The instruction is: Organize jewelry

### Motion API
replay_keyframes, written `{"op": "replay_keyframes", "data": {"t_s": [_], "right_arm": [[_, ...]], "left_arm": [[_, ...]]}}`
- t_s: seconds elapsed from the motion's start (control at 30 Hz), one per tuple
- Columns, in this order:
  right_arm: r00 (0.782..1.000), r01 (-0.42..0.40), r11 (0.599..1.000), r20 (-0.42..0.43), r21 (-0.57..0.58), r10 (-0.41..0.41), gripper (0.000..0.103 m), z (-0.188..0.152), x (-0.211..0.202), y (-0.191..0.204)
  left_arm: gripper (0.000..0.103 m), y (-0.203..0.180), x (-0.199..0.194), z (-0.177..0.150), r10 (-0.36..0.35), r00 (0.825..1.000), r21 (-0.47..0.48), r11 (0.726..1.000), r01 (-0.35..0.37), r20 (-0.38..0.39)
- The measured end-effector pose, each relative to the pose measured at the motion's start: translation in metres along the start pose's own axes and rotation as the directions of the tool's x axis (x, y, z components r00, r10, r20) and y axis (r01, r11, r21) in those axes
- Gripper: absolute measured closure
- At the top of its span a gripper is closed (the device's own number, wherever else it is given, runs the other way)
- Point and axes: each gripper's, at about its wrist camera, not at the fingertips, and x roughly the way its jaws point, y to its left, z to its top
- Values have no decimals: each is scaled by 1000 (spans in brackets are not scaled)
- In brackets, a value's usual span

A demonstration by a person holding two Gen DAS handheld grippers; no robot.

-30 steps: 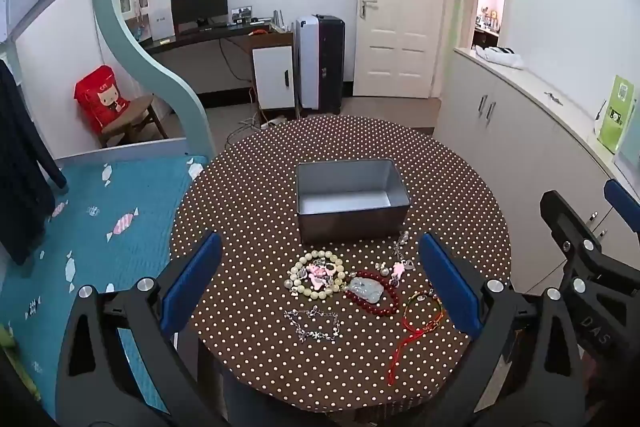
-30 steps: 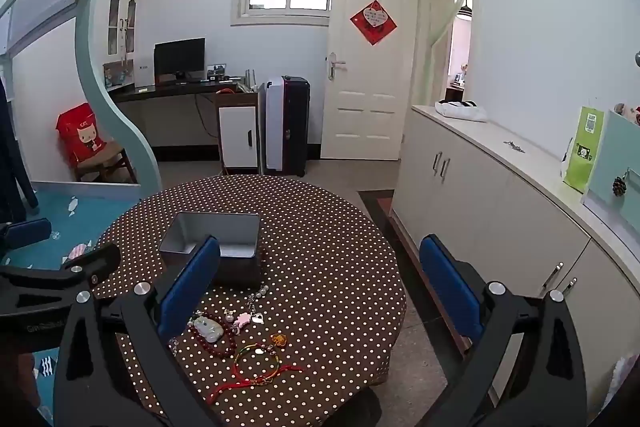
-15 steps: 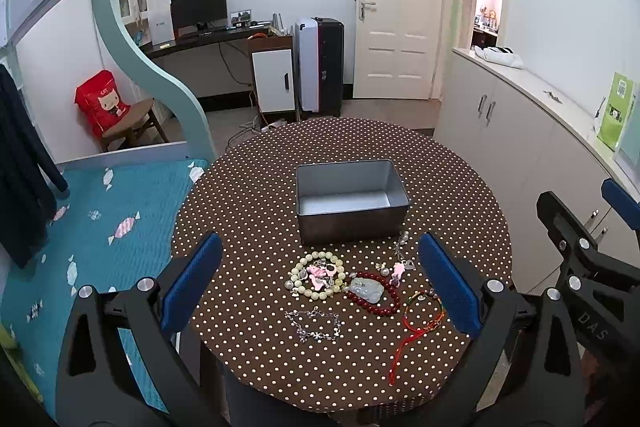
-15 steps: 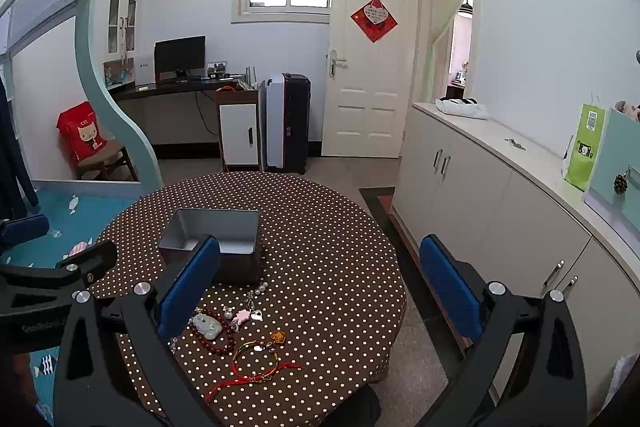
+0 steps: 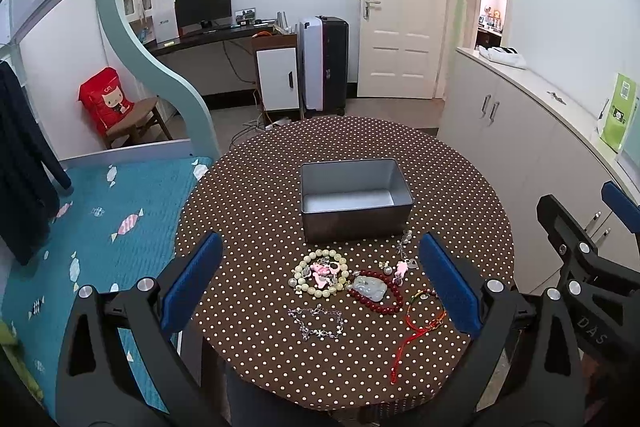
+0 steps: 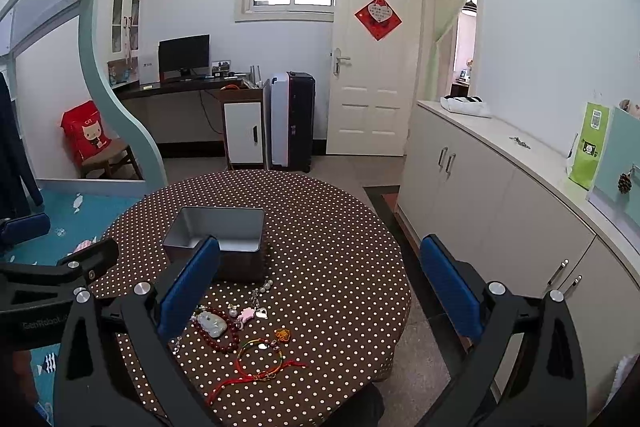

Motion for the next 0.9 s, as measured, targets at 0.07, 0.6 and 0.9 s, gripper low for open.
{"op": "replay_keyframes", "data": {"t_s": [0.07, 0.6, 0.9], "right_arm": [[1000, 1, 1000, 1, -1, -1, 7, 0, 0, 0], [1000, -8, 1000, -7, -15, 8, 7, 3, 0, 6], [1000, -20, 1000, -24, -11, 20, 7, 3, 4, 6]], "left_arm": [[5, 1, 0, 0, 1, 1000, 0, 1000, -1, 0], [5, 6, -1, -2, 6, 1000, -17, 1000, -6, -8], [5, 8, 0, -3, 13, 1000, -24, 1000, -14, -19]]}}
